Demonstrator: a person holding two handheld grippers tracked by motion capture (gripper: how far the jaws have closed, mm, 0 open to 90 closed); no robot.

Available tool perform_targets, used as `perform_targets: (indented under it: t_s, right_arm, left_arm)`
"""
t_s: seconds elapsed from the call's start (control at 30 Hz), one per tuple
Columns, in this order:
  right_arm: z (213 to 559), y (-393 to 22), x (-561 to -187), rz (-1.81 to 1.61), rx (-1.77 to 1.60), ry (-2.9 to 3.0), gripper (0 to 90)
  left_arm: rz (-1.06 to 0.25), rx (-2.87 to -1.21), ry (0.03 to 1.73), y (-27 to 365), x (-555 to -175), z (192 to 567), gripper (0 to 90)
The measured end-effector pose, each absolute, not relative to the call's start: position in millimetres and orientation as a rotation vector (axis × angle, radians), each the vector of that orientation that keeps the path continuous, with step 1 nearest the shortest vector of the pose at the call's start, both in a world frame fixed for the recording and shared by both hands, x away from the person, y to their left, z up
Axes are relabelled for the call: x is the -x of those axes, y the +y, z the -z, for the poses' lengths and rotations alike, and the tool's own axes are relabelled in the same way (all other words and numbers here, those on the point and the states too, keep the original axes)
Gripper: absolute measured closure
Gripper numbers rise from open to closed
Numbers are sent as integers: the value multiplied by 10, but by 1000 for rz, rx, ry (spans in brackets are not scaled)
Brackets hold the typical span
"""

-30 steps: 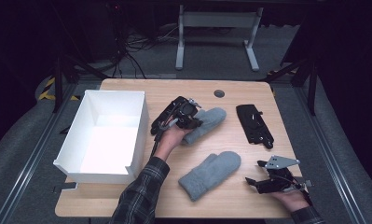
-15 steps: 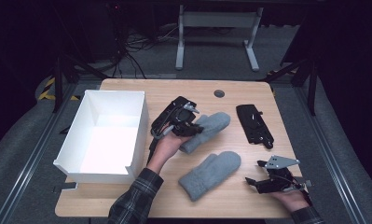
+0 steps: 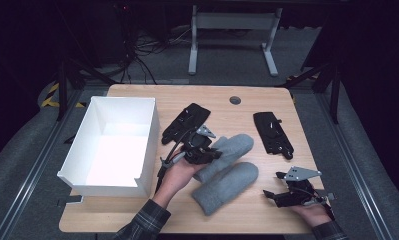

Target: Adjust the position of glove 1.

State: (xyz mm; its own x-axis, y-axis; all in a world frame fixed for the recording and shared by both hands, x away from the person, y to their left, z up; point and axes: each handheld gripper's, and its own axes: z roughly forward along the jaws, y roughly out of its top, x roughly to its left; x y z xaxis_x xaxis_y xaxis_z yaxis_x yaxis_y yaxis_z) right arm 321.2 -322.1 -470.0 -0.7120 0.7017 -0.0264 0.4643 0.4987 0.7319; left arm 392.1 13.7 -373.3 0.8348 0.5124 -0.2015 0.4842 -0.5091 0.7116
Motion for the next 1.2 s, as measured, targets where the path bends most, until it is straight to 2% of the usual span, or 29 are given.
perform_targets:
  t_s: [0.5, 0.97, 1.07, 1.2]
  right_arm:
    - [4701, -3221, -3212, -1041, -977, 2425, 149]
    - [4700, -3220, -3211, -1041, -979, 2425, 149]
    - [4701, -3218, -3211, -1040, -981, 2424, 149]
    - [4701, -3218, -3212, -1041, -980, 2423, 149]
  left_arm:
    - [-21, -2243, 660, -42, -3621, 3931, 849]
    - [14, -2261, 649, -105, -3527, 4133, 829]
    - [12, -2261, 640, -117, -3514, 4149, 780]
    - [3, -2255, 607, -110, -3502, 4096, 605]
